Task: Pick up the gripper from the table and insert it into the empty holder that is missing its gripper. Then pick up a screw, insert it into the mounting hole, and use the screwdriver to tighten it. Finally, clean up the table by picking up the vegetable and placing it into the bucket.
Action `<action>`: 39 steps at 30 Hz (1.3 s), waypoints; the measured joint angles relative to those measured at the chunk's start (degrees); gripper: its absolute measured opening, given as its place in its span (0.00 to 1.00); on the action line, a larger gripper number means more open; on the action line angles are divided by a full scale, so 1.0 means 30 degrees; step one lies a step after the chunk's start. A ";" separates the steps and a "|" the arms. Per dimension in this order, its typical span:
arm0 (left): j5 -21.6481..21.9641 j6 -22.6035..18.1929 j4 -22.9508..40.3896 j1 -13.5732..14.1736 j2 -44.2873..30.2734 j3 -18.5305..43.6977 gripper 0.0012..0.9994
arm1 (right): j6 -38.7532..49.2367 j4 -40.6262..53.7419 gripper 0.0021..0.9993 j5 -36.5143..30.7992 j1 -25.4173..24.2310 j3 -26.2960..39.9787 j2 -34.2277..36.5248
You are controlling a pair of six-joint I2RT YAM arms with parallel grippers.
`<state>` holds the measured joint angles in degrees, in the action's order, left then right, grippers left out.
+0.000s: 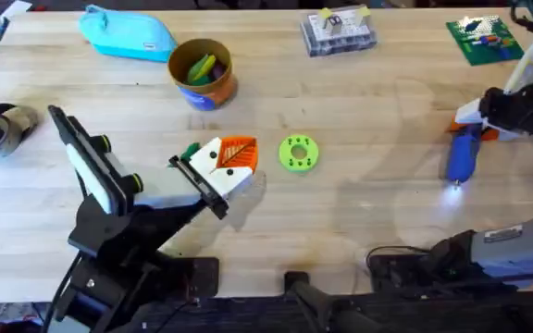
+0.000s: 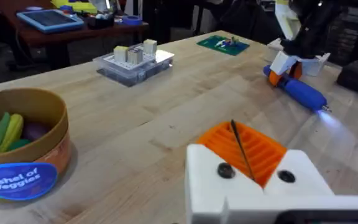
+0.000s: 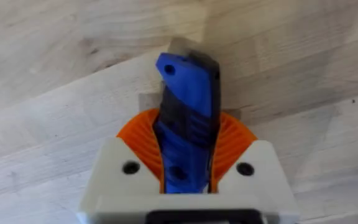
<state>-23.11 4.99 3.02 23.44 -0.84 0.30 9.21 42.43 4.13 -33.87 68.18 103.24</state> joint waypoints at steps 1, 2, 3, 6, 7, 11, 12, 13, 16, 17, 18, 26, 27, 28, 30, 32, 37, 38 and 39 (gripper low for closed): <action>0.0006 0.0002 0.0002 0.0000 0.0000 0.0000 0.02 | -0.0006 -0.0016 0.32 0.0033 0.0000 0.0000 0.0006; 0.0001 0.0002 0.0002 0.0000 0.0000 0.0000 0.02 | -0.0007 -0.0030 0.33 0.0051 0.0000 0.0000 0.0001; 0.0006 -0.0004 0.0002 0.0000 0.0000 0.0000 0.02 | -0.0007 -0.0051 0.33 0.0066 0.0000 0.0000 0.0000; 0.0000 -0.0005 0.0002 0.0000 0.0000 0.0000 0.02 | -0.0036 -0.0181 0.38 0.0089 0.0000 0.0000 0.0000; 0.0005 -0.0005 0.0002 0.0000 0.0000 0.0000 0.02 | -0.0036 -0.0315 0.38 0.0085 0.0000 0.0000 0.0000; 0.0006 0.0001 0.0002 0.0000 0.0000 0.0000 0.02 | -0.0023 -0.0923 0.39 0.0076 0.0000 0.0000 0.0000; 0.0002 0.0002 0.0002 0.0000 0.0000 0.0000 0.02 | -0.0016 -0.1008 0.40 0.0076 0.0000 0.0000 0.0006; 0.0000 0.0002 -0.0004 0.0000 0.0000 0.0000 0.02 | -0.0015 -0.1058 0.40 0.0076 0.0000 0.0000 0.0002; 0.0000 0.0002 0.0002 0.0000 0.0000 0.0000 0.02 | -0.0011 -0.1146 0.34 0.0069 0.0000 0.0000 0.0000; 0.0005 -0.0003 -0.0003 0.0000 0.0000 0.0000 0.02 | -0.0007 -0.1333 0.29 0.0076 0.0000 0.0000 0.0002; 0.0002 0.0000 0.0000 0.0000 0.0000 0.0000 0.02 | -0.0007 -0.1374 0.28 0.0076 0.0000 0.0000 0.0000; 0.0000 -0.0005 -0.0005 0.0000 0.0000 0.0000 0.02 | 0.0095 -0.1427 0.20 0.0074 0.0000 -0.0088 -0.0451; 0.0005 0.0000 0.0000 0.0000 0.0000 0.0000 0.02 | 0.0123 -0.1425 0.20 0.0076 0.0000 -0.0133 -0.0796; 0.0007 -0.0002 0.0002 0.0000 0.0000 0.0000 0.02 | 0.0143 -0.1412 0.20 0.0076 0.0000 -0.0153 -0.1225; 0.0000 0.0002 0.0000 0.0000 0.0000 0.0000 0.02 | 0.0153 -0.1447 0.19 0.0076 0.0000 -0.0158 -0.2249; 0.0007 0.0002 -0.0002 0.0000 0.0000 0.0000 0.02 | 0.0153 -0.1485 0.19 0.0079 0.0021 -0.0153 -0.3382; 0.0005 0.0002 0.0002 0.0000 0.0000 0.0000 0.02 | 0.0160 -0.1420 0.18 0.0069 0.0300 -0.0153 -0.5959; 0.0007 0.0002 0.0002 0.0000 0.0000 0.0000 0.02 | 0.0156 -0.1422 0.17 0.0069 0.0449 -0.0158 -0.6398; 0.0007 0.0002 0.0002 0.0000 0.0000 0.0000 0.02 | 0.0162 -0.1397 0.17 0.0064 0.0630 -0.0160 -0.6825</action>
<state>-23.09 4.99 3.03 23.44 -0.84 0.30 9.70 38.23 4.32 -31.98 67.70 82.77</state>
